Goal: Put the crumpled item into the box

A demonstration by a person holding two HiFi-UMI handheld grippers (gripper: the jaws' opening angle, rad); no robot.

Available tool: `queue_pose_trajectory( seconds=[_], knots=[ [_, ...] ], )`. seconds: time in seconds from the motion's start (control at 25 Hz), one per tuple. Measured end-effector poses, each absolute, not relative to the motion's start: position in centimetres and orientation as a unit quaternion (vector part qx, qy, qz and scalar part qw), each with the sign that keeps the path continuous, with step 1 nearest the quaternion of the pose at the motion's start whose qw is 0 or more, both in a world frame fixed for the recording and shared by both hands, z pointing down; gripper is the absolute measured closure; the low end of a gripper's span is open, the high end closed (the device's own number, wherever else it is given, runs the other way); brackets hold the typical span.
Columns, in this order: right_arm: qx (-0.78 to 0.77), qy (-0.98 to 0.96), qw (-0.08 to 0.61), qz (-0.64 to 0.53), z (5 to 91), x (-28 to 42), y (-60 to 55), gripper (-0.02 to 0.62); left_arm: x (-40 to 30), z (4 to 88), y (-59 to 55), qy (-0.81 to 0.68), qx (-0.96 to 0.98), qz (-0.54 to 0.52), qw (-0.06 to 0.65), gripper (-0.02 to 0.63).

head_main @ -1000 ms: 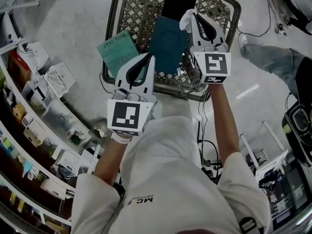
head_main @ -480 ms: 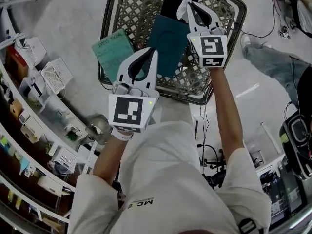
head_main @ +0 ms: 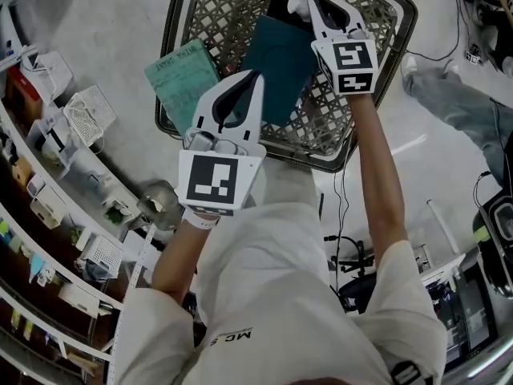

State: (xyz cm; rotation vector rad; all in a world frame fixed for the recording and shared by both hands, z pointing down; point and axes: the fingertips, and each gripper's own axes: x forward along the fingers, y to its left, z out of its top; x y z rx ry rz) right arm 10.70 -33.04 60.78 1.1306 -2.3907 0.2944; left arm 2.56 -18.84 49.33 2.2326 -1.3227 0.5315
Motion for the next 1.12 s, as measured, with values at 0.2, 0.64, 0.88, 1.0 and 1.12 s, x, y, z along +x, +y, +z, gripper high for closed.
queue_pose_trajectory(
  seconds=[0.2, 0.64, 0.88, 1.0, 1.12],
  knots=[
    [0.422, -0.869, 0.236, 0.108, 60.4, 11.3, -32.9, 0.574, 2.6, 49.2, -18.9, -0.482, 0.820, 0.196, 0.240, 0.582],
    [0.434, -0.868, 0.222, 0.094, 56.8, 11.5, -30.1, 0.574, 2.8, 47.7, -17.8, -0.466, 0.833, 0.196, 0.227, 0.583],
    [0.436, -0.871, 0.214, 0.080, 53.3, 11.1, -27.6, 0.574, 2.4, 45.8, -16.8, -0.455, 0.842, 0.193, 0.215, 0.583],
    [0.436, -0.873, 0.208, 0.071, 51.2, 10.8, -26.2, 0.574, 2.1, 44.4, -16.0, -0.452, 0.847, 0.190, 0.207, 0.581],
    [0.444, -0.872, 0.197, 0.066, 48.9, 10.7, -24.9, 0.575, 1.8, 43.2, -15.2, -0.449, 0.850, 0.187, 0.202, 0.583]
  ],
)
